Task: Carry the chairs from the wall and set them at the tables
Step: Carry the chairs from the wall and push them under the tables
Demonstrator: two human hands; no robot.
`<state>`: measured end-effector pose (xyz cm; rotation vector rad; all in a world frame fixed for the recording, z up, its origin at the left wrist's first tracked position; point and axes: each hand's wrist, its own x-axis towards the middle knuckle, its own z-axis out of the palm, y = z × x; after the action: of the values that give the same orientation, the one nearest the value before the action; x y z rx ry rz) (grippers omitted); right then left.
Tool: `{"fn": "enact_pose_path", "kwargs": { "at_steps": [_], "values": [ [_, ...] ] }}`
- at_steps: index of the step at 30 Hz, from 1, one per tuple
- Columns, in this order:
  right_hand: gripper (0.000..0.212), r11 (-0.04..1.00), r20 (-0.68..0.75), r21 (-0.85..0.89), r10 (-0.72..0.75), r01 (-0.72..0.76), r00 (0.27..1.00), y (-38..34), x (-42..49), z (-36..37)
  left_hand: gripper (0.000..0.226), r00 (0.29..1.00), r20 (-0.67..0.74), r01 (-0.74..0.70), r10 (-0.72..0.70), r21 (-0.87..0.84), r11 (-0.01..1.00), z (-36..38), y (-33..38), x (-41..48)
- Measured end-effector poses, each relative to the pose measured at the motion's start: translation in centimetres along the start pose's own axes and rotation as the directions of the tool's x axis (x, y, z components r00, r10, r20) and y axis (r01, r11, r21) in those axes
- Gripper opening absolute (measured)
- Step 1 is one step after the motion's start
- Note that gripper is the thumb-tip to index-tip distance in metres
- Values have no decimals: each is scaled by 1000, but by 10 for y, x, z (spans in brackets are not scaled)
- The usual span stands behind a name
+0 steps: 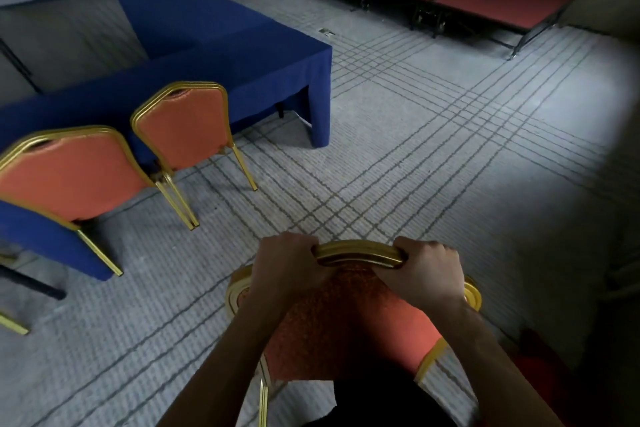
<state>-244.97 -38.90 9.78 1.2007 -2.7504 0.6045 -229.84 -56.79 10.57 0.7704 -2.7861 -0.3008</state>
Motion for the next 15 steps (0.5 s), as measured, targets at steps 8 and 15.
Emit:
{"fn": "enact_pose_path", "kwargs": {
  "at_steps": [8, 15],
  "values": [
    [48, 996, -4, 34, -81, 81, 997, 33, 176, 45, 58, 997, -43, 70, -70, 15, 997, 24, -24, 155],
    [47, 983, -112, 66, -163, 171, 980, 50, 311, 55, 64, 988, -77, 138, -136, 20, 990, 20, -41, 277]
  ]
}}
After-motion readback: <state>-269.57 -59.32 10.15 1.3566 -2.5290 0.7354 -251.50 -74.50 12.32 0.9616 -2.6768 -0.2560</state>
